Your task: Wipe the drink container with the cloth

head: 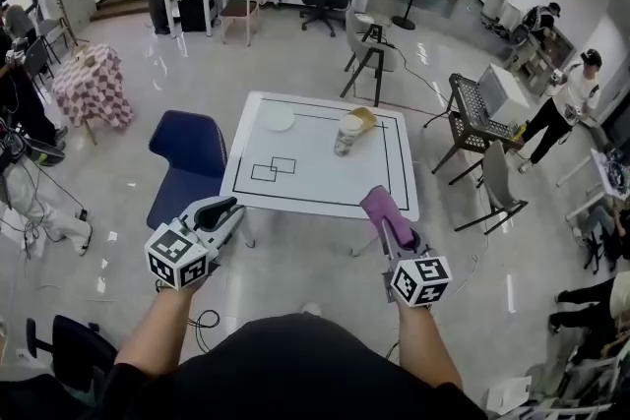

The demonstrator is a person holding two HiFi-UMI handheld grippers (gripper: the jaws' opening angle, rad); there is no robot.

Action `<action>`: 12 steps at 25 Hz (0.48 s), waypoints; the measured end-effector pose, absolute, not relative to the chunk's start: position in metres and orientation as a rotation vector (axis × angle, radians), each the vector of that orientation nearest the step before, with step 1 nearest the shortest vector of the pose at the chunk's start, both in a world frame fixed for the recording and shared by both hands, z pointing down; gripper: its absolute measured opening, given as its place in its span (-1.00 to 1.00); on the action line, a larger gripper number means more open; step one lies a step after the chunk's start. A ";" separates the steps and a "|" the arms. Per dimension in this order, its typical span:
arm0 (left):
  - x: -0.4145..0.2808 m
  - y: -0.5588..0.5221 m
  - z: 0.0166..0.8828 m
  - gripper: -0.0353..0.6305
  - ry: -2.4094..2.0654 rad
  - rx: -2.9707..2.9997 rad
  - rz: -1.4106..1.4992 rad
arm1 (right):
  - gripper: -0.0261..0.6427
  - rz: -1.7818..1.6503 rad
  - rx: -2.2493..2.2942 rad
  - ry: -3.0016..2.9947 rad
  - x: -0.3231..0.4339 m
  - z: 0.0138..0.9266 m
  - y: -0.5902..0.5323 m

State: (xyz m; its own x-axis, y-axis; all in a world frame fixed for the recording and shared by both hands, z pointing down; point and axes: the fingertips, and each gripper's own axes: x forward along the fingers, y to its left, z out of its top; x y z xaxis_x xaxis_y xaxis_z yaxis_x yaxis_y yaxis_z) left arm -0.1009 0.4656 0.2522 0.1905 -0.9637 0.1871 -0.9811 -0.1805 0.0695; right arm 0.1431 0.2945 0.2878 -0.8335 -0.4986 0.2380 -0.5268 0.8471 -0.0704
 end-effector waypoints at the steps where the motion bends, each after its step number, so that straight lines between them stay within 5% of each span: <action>1: -0.102 0.458 0.254 -0.61 -1.894 2.275 0.150 | -0.66 0.199 0.783 -2.813 0.141 0.290 0.285; 12: -0.107 0.386 0.260 -0.61 -1.947 2.187 0.163 | -0.66 0.234 0.686 -2.816 0.122 0.304 0.199</action>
State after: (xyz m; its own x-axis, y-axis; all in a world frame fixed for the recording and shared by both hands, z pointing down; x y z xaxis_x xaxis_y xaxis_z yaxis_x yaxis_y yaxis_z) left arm -0.1070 0.3861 0.2599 0.1221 -0.9679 0.2196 -0.9909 -0.1064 0.0820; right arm 0.1218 0.1986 0.3042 -0.8632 -0.4318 0.2617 -0.4691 0.8776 -0.0993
